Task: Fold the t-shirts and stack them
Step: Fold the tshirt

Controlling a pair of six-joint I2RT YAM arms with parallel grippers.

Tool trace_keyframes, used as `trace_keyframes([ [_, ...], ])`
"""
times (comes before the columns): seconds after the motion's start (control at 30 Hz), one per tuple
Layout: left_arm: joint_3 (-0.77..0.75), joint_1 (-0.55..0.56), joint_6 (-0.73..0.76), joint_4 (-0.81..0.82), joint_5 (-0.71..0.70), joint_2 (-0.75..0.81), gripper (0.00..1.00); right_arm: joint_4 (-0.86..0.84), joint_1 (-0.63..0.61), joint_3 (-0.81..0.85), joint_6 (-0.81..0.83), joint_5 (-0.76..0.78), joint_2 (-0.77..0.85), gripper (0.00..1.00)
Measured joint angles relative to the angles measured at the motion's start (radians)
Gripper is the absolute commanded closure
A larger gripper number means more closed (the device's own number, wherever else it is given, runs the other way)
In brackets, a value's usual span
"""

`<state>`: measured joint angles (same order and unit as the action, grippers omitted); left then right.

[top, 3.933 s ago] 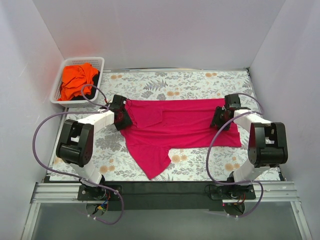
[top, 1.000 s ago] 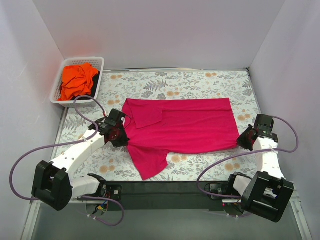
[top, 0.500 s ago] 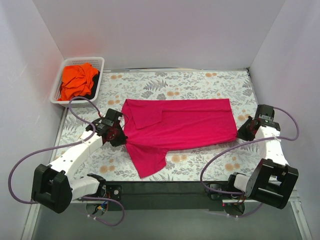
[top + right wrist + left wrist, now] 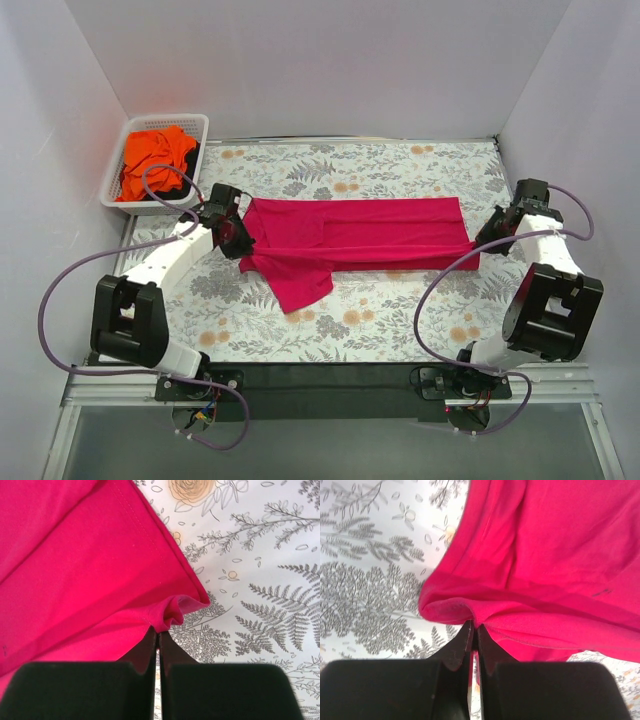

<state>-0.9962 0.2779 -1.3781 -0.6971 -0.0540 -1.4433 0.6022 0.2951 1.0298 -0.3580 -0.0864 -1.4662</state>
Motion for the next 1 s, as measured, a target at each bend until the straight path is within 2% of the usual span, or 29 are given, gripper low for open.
trace_keyframes([
  [0.17, -0.056, -0.023, 0.037, 0.025, 0.017, -0.072, 0.94, -0.004, -0.008, 0.058, 0.013, -0.024, -0.074, 0.99],
  [0.47, -0.065, -0.039, 0.061, 0.047, 0.024, -0.173, 0.89, -0.038, -0.025, 0.099, 0.018, -0.037, -0.195, 0.97],
  [0.53, -0.065, -0.040, 0.063, 0.053, 0.024, -0.185, 0.83, -0.048, -0.026, 0.100, 0.017, -0.037, -0.215, 0.91],
  [0.57, -0.065, -0.040, 0.063, 0.057, 0.024, -0.190, 0.72, -0.053, -0.026, 0.101, 0.016, -0.036, -0.224, 0.87],
  [0.63, -0.065, -0.040, 0.066, 0.066, 0.021, -0.193, 0.61, -0.059, -0.027, 0.104, 0.015, -0.036, -0.239, 0.74],
  [0.67, -0.065, -0.040, 0.065, 0.073, 0.020, -0.193, 0.50, -0.061, -0.027, 0.106, 0.016, -0.036, -0.242, 0.63],
  [0.77, -0.065, -0.040, 0.063, 0.090, 0.015, -0.187, 0.39, -0.072, -0.039, 0.115, 0.026, -0.033, -0.240, 0.48],
  [0.83, -0.065, -0.040, 0.064, 0.092, 0.007, -0.164, 0.33, -0.085, -0.061, 0.119, 0.034, -0.024, -0.226, 0.45],
  [1.0, -0.058, -0.008, 0.057, 0.077, -0.028, -0.006, 0.32, -0.118, -0.220, 0.092, 0.043, -0.021, -0.085, 0.43],
])
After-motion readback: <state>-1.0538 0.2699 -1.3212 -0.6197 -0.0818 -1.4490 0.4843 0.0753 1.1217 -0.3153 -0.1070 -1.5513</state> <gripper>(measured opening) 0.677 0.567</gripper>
